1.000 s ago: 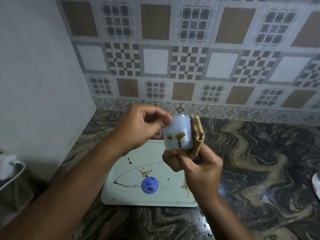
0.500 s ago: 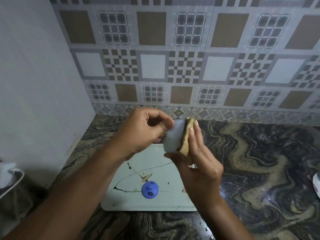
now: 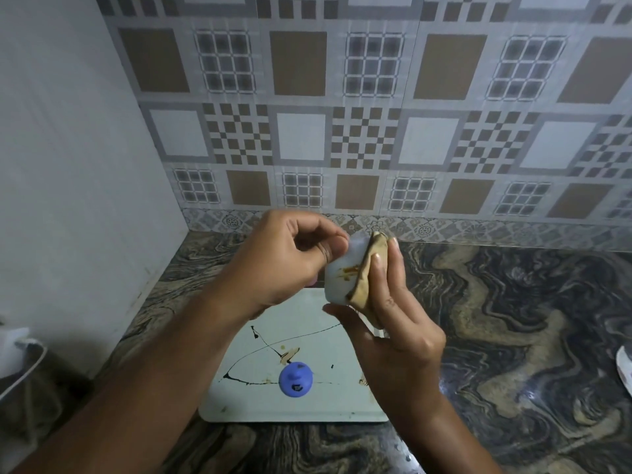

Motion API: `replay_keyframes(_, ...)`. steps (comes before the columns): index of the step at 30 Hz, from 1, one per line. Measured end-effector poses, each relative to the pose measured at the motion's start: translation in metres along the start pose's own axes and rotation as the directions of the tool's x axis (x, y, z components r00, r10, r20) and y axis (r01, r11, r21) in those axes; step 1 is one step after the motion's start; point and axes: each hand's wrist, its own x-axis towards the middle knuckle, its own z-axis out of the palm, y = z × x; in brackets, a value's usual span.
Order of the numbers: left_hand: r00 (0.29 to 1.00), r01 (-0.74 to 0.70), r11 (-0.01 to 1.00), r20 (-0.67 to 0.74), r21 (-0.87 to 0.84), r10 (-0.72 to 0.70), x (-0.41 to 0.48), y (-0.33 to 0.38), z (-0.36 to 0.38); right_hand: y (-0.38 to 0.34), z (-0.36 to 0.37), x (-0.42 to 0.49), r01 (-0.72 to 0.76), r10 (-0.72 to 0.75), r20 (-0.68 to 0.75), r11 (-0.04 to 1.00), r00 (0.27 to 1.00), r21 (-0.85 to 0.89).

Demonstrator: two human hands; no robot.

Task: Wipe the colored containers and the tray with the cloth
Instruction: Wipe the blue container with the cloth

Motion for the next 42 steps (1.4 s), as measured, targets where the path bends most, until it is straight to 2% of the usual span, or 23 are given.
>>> replay_keyframes(1,0.999,-0.038,0.999,0.000,0.034,0.038,-0.002,0.003,0.000,0.000,-0.001,0.001,0.012,-0.012,-0.009,1.000,1.000,-0.005)
replay_keyframes(3,0.999,-0.045,0.999,0.012,-0.017,0.045,-0.005,0.006,0.000,0.002,-0.001,0.000,-0.022,0.026,-0.054,0.998,0.998,0.058)
replay_keyframes(6,0.997,0.064,0.984,0.052,-0.166,-0.056,-0.007,0.002,-0.002,0.009,0.001,-0.003,-0.219,0.262,-0.069,0.901,0.963,0.374)
replay_keyframes(8,0.992,0.123,0.969,0.037,-0.215,-0.118,-0.006,0.001,-0.004,0.010,0.003,-0.003,-0.254,0.302,-0.037,0.858,0.953,0.447)
replay_keyframes(11,0.996,0.088,0.985,0.015,-0.148,-0.087,-0.002,0.002,-0.003,0.005,0.001,0.001,-0.125,0.138,-0.048,0.970,0.989,0.207)
replay_keyframes(13,1.000,-0.018,1.000,0.017,0.024,0.018,-0.002,0.003,0.001,0.004,-0.002,0.004,-0.007,0.008,-0.008,0.998,1.000,0.058)
replay_keyframes(15,0.998,-0.069,0.990,0.007,0.126,0.068,-0.003,0.004,0.006,0.007,-0.003,0.004,-0.004,0.003,0.014,0.999,1.000,0.054)
replay_keyframes(17,1.000,-0.028,0.999,0.015,0.045,0.027,-0.005,0.003,0.007,0.009,-0.002,0.000,-0.099,0.100,0.000,0.980,0.995,0.174)
replay_keyframes(18,0.999,0.032,0.999,0.036,-0.038,-0.030,-0.006,0.000,0.006,0.008,0.000,-0.002,-0.188,0.197,-0.003,0.940,0.980,0.284)
replay_keyframes(20,0.984,0.173,0.969,0.066,-0.177,-0.164,-0.004,-0.008,0.004,0.004,0.003,-0.003,-0.375,0.414,0.046,0.766,0.909,0.522)
replay_keyframes(21,0.977,0.215,0.954,0.060,-0.211,-0.207,-0.003,-0.012,0.003,0.004,0.005,-0.003,-0.408,0.451,0.076,0.708,0.889,0.577)
replay_keyframes(22,0.974,0.228,0.947,0.041,-0.225,-0.225,-0.002,-0.014,0.003,0.004,0.007,-0.005,-0.399,0.435,0.076,0.725,0.897,0.561)
replay_keyframes(24,0.977,0.203,0.962,-0.023,-0.184,-0.210,-0.001,-0.013,0.006,0.010,0.009,-0.008,-0.262,0.267,0.035,0.900,0.963,0.348)
replay_keyframes(25,0.985,0.159,0.982,-0.048,-0.100,-0.164,-0.002,-0.013,0.008,0.015,0.011,-0.011,-0.156,0.153,0.031,0.968,0.988,0.199)
replay_keyframes(27,0.997,0.039,0.994,-0.078,0.102,-0.031,-0.005,-0.011,0.012,0.018,0.012,-0.011,-0.054,0.052,0.048,0.998,0.997,0.036)
replay_keyframes(28,0.996,0.006,0.992,-0.085,0.122,0.004,-0.007,-0.011,0.013,0.018,0.013,-0.012,-0.072,0.070,0.046,0.996,0.997,0.043)
replay_keyframes(30,0.996,0.052,0.998,-0.073,-0.033,-0.054,-0.008,-0.013,0.011,0.013,0.012,-0.014,-0.219,0.213,0.052,0.953,0.976,0.211)
replay_keyframes(33,0.978,0.207,0.941,0.016,-0.267,-0.210,-0.008,-0.023,0.004,0.002,0.009,-0.010,-0.461,0.478,0.091,0.753,0.874,0.470)
replay_keyframes(35,0.970,0.236,0.903,0.031,-0.359,-0.242,-0.007,-0.027,0.002,0.002,0.012,-0.010,-0.505,0.523,0.119,0.701,0.844,0.503)
replay_keyframes(37,0.971,0.227,0.897,0.012,-0.380,-0.241,-0.007,-0.026,0.003,0.002,0.013,-0.009,-0.472,0.475,0.126,0.738,0.871,0.482)
replay_keyframes(38,0.979,0.193,0.927,-0.008,-0.321,-0.206,-0.007,-0.028,0.002,0.004,0.014,-0.008,-0.410,0.401,0.114,0.809,0.909,0.422)
replay_keyframes(40,0.994,0.102,0.993,-0.025,-0.066,-0.104,-0.007,-0.029,0.003,0.011,0.018,-0.014,-0.187,0.173,0.089,0.962,0.981,0.197)
replay_keyframes(42,0.998,0.019,0.991,-0.055,0.132,-0.012,-0.011,-0.028,0.008,0.015,0.019,-0.016,-0.073,0.064,0.103,0.993,0.993,0.089)
